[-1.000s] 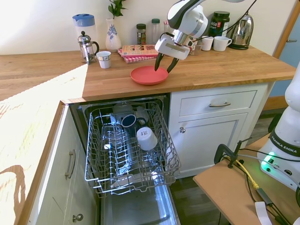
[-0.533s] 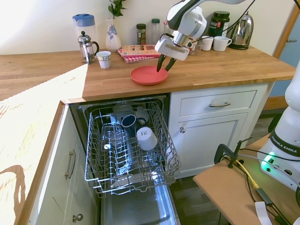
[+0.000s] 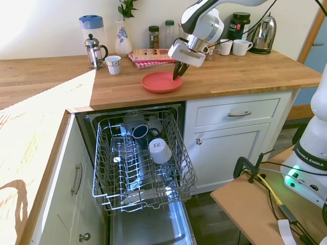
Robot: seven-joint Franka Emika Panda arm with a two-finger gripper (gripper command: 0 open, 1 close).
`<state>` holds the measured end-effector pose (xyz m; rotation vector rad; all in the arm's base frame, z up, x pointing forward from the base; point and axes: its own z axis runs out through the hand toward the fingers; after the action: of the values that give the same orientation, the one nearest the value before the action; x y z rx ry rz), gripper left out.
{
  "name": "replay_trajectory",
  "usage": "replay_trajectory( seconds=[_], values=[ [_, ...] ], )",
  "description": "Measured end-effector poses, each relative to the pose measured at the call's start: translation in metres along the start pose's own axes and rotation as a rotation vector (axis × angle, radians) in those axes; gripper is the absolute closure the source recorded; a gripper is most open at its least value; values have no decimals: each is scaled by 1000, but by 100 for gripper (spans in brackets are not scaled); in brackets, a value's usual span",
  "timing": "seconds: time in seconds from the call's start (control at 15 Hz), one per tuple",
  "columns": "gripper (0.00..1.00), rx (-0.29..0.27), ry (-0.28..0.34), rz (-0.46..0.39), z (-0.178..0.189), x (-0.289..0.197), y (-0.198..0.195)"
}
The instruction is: Put the plate in the dishwasher
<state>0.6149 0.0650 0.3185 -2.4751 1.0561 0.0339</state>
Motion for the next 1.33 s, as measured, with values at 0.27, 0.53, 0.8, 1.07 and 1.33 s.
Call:
replay_trajectory(
  seconds=[0.27,0.53,0.8,1.07,1.33],
  values=[
    [100,-1,-7,-10,-2,1,-5],
    [100,-16,22,-75,-14,-18,-40],
    [100,-75,114,-184,-56,-93,-108],
    [100,-181,266,-344,-80,-235,-176],
    [100,-257,481,-538,-55,-406,-196]
  ],
)
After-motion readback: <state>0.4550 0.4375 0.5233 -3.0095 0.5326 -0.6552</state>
